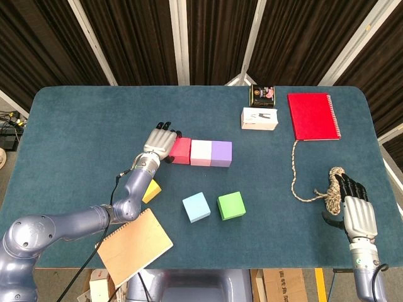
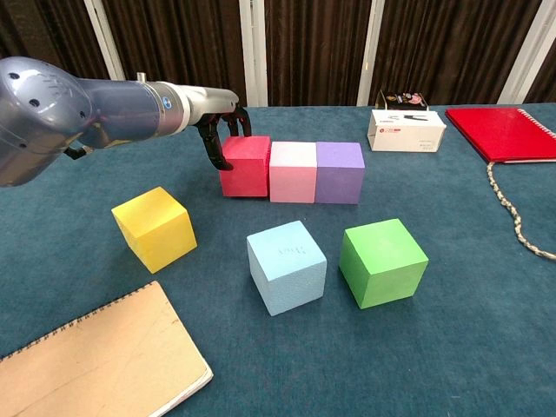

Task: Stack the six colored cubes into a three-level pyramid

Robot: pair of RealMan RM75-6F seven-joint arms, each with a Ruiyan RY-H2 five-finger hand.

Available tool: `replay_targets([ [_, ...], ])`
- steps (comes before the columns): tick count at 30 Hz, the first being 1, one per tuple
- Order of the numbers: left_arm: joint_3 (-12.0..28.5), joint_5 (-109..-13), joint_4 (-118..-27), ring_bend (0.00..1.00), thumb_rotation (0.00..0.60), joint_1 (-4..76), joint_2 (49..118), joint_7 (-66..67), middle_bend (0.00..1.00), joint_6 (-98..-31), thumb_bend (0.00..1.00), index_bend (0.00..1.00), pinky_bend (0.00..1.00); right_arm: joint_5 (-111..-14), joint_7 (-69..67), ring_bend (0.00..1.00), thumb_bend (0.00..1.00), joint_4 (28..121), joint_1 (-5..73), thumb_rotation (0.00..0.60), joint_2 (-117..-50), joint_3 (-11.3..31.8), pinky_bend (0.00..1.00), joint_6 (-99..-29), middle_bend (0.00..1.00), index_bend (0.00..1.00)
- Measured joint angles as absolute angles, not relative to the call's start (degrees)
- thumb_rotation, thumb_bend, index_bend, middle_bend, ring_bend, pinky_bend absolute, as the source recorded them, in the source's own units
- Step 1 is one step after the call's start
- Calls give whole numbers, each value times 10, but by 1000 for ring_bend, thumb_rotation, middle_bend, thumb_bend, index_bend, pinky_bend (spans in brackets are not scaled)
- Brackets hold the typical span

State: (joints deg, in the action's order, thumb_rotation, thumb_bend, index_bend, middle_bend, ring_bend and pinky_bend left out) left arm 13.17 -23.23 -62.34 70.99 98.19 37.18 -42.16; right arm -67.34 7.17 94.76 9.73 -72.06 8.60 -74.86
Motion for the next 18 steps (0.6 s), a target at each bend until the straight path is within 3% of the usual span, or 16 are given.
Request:
replay_targets([
  [18,131,-217,-615,0,600,715,991,384,249,-425,356,230,44,-672,68,0,268,948,98,600,-719,86,0,-745,0,0],
])
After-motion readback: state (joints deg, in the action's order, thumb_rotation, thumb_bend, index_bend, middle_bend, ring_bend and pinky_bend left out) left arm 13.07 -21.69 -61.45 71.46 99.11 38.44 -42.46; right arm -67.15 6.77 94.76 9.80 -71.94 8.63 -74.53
